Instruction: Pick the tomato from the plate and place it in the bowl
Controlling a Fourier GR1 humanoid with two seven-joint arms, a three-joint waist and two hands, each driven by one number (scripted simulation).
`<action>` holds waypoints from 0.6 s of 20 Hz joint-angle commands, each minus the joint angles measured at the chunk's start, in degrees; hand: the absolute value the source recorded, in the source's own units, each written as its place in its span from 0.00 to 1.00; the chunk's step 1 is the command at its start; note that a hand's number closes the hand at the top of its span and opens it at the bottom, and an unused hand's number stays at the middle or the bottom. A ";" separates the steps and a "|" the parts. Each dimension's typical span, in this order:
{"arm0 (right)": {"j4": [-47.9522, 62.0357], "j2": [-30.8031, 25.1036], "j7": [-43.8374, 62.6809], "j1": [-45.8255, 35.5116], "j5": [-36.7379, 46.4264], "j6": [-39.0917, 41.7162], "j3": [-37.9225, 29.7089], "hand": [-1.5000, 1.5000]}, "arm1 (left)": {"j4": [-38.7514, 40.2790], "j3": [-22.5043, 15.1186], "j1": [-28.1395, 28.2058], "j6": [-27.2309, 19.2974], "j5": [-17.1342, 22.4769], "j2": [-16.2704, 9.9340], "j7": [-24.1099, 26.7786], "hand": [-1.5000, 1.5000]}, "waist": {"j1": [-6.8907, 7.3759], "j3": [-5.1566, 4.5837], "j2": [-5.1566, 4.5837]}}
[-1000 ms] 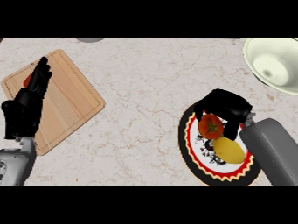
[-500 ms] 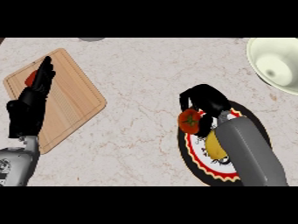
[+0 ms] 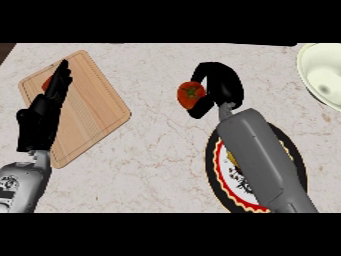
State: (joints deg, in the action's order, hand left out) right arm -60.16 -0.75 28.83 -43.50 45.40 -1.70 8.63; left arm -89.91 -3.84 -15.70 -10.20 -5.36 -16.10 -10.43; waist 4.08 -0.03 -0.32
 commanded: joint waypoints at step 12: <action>-1.81 0.46 31.39 -12.40 13.59 -22.21 3.75 1.00 | -2.82 2.05 5.08 -0.53 -0.96 -0.34 0.66 0.50 | -3.81 0.01 0.52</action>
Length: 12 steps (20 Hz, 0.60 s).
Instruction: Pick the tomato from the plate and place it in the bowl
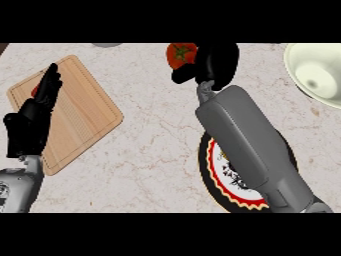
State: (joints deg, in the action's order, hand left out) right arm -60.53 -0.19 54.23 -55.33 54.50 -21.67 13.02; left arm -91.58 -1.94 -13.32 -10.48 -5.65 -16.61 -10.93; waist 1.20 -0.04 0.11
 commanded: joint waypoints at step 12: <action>2.82 -18.05 -16.23 5.34 -6.67 -8.56 -17.80 1.00 | -2.41 0.23 2.18 0.60 -1.21 1.25 -0.12 0.50 | -0.54 0.09 -0.32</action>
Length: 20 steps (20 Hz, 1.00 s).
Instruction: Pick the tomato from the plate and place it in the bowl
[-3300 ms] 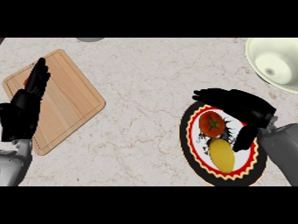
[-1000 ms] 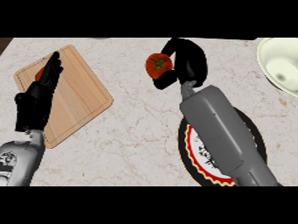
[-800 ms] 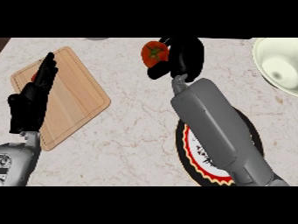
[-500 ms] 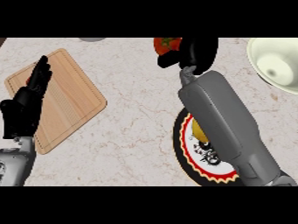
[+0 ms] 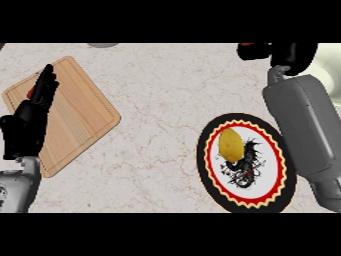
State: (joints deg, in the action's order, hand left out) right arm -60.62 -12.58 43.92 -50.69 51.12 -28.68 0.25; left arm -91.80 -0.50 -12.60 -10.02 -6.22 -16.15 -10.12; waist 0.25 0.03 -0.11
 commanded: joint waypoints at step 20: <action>41.52 -21.44 -30.52 -0.34 -2.77 -15.61 -15.90 1.00 | 2.22 0.57 -3.25 2.49 -0.57 1.02 1.05 0.50 | 2.86 0.19 -1.34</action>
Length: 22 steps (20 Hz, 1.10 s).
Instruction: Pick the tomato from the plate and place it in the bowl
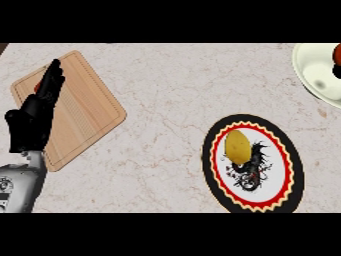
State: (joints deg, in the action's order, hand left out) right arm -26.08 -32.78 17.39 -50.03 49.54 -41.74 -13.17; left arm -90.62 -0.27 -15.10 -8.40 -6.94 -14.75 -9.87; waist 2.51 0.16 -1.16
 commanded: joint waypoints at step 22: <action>10.31 -4.98 -37.18 1.03 -28.96 12.39 -25.40 0.00 | 1.58 -0.09 2.93 0.19 -0.83 2.00 3.95 0.50 | -0.40 0.03 0.19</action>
State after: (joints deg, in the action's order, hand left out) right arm -16.82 -36.81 -16.86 -49.33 23.89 -31.50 -35.72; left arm -90.41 -0.09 -14.27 -7.99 -7.39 -13.70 -8.67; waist 2.67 0.28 -1.18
